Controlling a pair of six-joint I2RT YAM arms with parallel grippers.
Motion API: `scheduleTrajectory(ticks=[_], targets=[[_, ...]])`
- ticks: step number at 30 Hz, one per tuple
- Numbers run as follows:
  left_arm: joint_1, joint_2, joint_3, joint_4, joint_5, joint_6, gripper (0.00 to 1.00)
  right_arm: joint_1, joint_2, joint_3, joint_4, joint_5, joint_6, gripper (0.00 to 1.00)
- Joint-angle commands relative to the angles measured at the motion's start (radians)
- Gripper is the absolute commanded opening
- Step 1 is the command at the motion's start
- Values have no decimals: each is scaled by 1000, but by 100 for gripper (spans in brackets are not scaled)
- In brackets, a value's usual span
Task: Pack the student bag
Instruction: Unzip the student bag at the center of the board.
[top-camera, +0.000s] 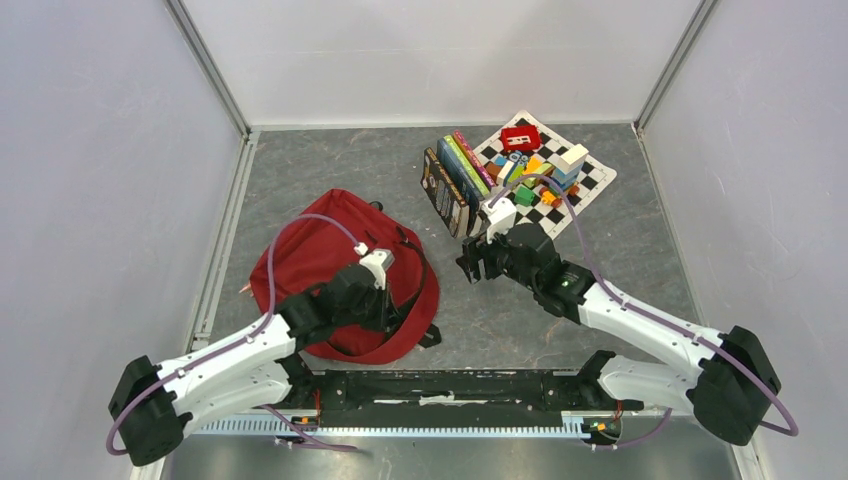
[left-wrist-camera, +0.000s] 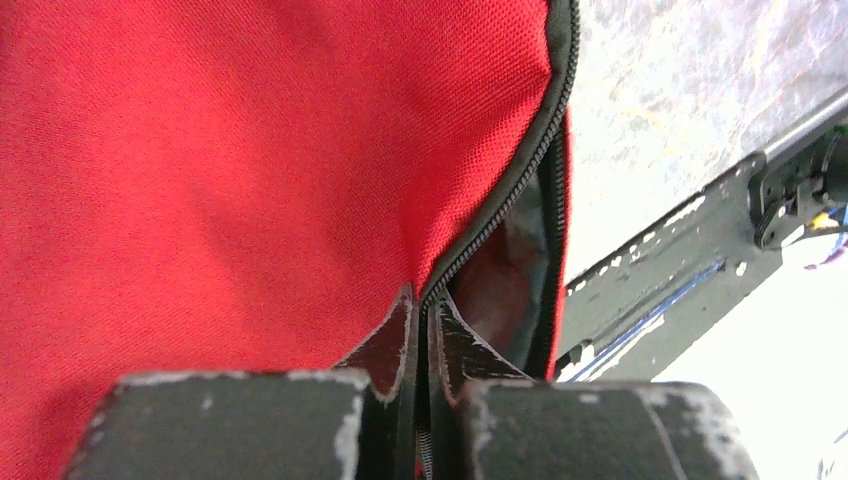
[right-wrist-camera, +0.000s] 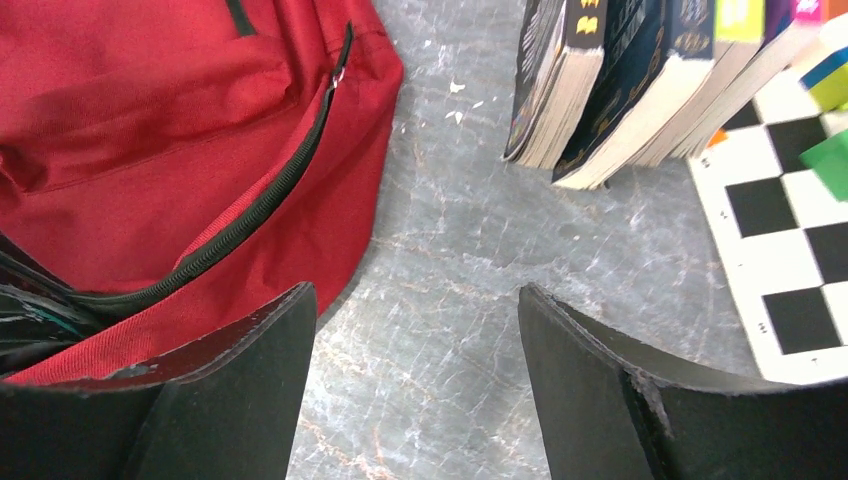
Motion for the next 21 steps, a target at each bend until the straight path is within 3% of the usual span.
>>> scheduleTrajectory(ticks=[1,5,11,15,21], targets=[[-3,-34,175,-103,-185,2,2,1,-34,111,-31,37,-137,79],[15,-5,374,-276,-311,109,2,0,14,215,-108,68,-181,78],[115,117,619,-452,-360,278,2,-2,205,418,-214,93,-215,76],[205,151,702,-465,-387,380,2,-14,345,554,-242,82,-220,74],[287,146,715,-367,-318,467,2,-49,561,790,-345,73,-202,69]])
